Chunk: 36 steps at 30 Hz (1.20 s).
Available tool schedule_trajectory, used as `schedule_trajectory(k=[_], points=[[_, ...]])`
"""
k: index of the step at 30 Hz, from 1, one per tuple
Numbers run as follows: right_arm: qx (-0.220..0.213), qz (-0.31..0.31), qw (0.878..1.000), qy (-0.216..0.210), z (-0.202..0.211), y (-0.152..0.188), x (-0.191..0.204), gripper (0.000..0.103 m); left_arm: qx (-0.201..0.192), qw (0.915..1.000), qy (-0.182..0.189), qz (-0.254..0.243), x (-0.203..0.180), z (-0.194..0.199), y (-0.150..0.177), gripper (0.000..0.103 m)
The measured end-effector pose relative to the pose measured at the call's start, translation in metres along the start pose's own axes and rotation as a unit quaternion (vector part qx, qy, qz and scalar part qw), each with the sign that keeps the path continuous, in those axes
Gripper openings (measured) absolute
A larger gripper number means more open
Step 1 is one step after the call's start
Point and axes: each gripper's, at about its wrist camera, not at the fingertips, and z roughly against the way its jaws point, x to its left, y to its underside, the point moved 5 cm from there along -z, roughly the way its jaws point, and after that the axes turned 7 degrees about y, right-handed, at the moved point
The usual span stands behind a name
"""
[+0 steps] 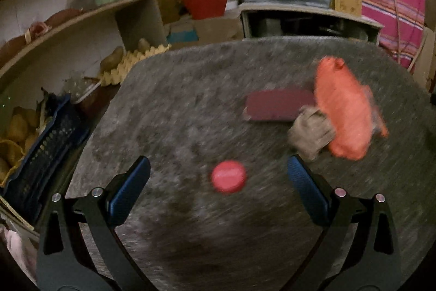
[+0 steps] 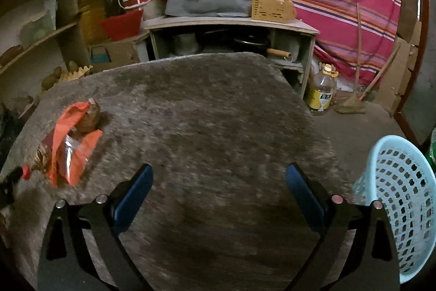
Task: Collect trash
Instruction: 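Grasp the red bottle cap with the left tool while the right tool grasps the orange bag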
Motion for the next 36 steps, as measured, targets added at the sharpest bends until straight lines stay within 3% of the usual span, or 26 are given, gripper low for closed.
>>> schedule_trajectory(k=[3,6,9,13,16,23,26,36], points=[[-0.002,-0.007,1.0,0.019,0.0,-0.004,0.009,0.099,0.014,0.9993,0.023,0.026,0.012,-0.004,0.006,0.097],[-0.01,-0.008,1.0,-0.004,0.002,-0.007,0.027,0.099,0.023,0.9981,0.036,0.043,0.018,-0.009,0.006,0.088],[-0.009,0.001,1.0,-0.009,0.001,-0.007,0.042,0.099,0.041,0.9977,0.043,0.032,0.015,-0.021,0.007,0.073],[-0.006,0.024,1.0,-0.009,-0.001,-0.007,0.061,0.099,0.059,0.9965,0.058,0.012,0.004,-0.028,0.009,0.045],[-0.019,0.028,0.999,-0.019,0.004,-0.009,0.072,0.099,0.066,0.9954,0.07,0.002,-0.001,-0.03,0.01,0.031],[-0.028,0.062,0.997,-0.022,0.007,-0.012,0.107,0.099,0.05,0.9956,0.076,0.019,0.005,-0.027,0.0,0.029],[-0.031,0.074,0.996,-0.027,0.007,-0.016,0.125,0.099,0.025,0.9986,0.047,0.009,0.009,-0.019,-0.011,0.029],[-0.035,0.078,0.995,-0.06,0.001,-0.025,0.174,0.099,-0.016,0.9987,0.018,0.046,0.046,-0.008,-0.039,0.029]])
